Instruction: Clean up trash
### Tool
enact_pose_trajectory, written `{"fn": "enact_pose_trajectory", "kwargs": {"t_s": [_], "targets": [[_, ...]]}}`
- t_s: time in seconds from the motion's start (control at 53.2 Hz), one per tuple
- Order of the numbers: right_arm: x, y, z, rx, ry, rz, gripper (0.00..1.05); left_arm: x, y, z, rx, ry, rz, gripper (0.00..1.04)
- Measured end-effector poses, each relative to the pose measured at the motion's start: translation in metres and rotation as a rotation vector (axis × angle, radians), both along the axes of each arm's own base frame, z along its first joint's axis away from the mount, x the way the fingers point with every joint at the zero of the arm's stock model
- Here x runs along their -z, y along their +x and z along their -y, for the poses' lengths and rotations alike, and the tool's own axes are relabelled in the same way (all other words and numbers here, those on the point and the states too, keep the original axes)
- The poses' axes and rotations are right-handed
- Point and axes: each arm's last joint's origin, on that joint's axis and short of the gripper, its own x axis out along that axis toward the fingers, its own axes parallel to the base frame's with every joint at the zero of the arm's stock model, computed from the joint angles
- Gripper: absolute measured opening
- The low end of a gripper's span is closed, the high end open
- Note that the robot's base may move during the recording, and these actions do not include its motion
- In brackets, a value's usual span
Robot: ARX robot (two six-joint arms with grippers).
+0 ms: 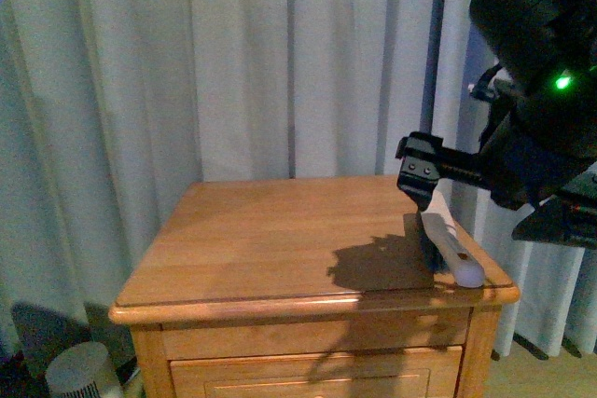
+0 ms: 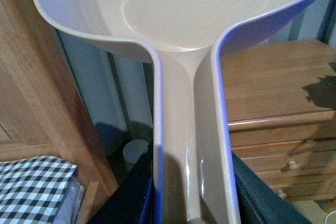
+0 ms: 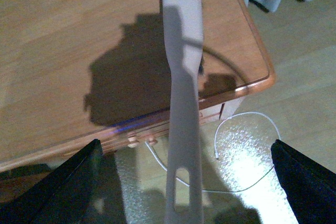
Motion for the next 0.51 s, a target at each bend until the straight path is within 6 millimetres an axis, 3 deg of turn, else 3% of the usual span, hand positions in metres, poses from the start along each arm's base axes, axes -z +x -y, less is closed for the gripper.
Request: {"fn": "enact_pose_trajectory", "kwargs": {"t_s": [0.188, 0.508], "targets": [[0.033, 0.022, -0.010, 0.054, 0.055, -0.110, 0.97, 0.000, 0.000, 0.000, 0.000, 0.000, 0.000, 0.27], [0.041, 0.039, -0.014, 0.087, 0.091, -0.143, 0.97, 0.000, 0.000, 0.000, 0.000, 0.000, 0.000, 0.27]]}}
